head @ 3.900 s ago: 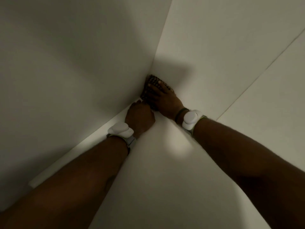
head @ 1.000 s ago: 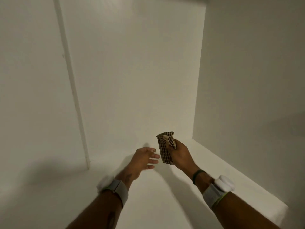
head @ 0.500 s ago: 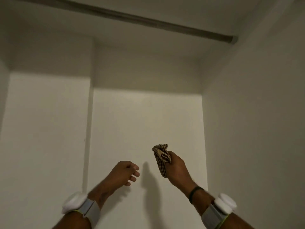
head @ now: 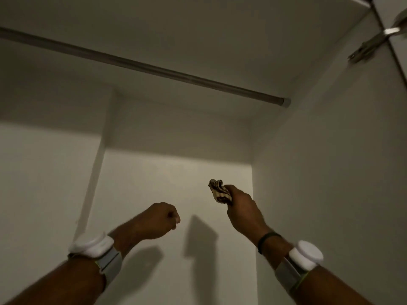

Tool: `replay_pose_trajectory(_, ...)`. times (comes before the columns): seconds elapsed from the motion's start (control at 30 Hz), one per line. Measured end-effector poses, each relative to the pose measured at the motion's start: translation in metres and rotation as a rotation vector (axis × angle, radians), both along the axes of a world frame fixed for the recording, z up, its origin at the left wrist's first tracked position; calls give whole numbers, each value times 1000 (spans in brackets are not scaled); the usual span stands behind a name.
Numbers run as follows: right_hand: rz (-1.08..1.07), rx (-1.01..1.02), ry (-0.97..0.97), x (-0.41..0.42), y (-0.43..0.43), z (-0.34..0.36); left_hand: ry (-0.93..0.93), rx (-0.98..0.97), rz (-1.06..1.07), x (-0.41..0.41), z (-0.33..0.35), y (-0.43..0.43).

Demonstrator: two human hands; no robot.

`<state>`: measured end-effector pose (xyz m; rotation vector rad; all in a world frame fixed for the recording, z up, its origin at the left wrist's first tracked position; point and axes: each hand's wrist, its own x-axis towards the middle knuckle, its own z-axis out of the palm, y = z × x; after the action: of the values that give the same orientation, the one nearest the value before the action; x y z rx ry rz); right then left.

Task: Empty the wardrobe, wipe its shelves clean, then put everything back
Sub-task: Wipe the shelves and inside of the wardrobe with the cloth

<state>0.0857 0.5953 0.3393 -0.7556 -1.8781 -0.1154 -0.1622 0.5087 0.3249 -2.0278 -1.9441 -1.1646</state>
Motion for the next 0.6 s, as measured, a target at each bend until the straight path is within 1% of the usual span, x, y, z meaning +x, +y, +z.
replay_pose_trajectory(0.2, -230, 157, -122, 37, 28, 42, 144, 44, -40, 29, 48, 32)
replay_pose_trajectory(0.3, -388, 328, -213, 52, 39, 70, 189, 74, -94, 48, 72, 52)
replay_pose_trajectory(0.43, -659, 552, -440, 66, 42, 113, 205, 137, -178, 78, 101, 80)
replay_pose_trajectory(0.53, -862, 671, -591, 77, 46, 139, 219, 165, -210, 96, 110, 102)
replay_pose_trajectory(0.6, -968, 695, -684, 85, 51, 151, 226, 165, -223, 105, 111, 120)
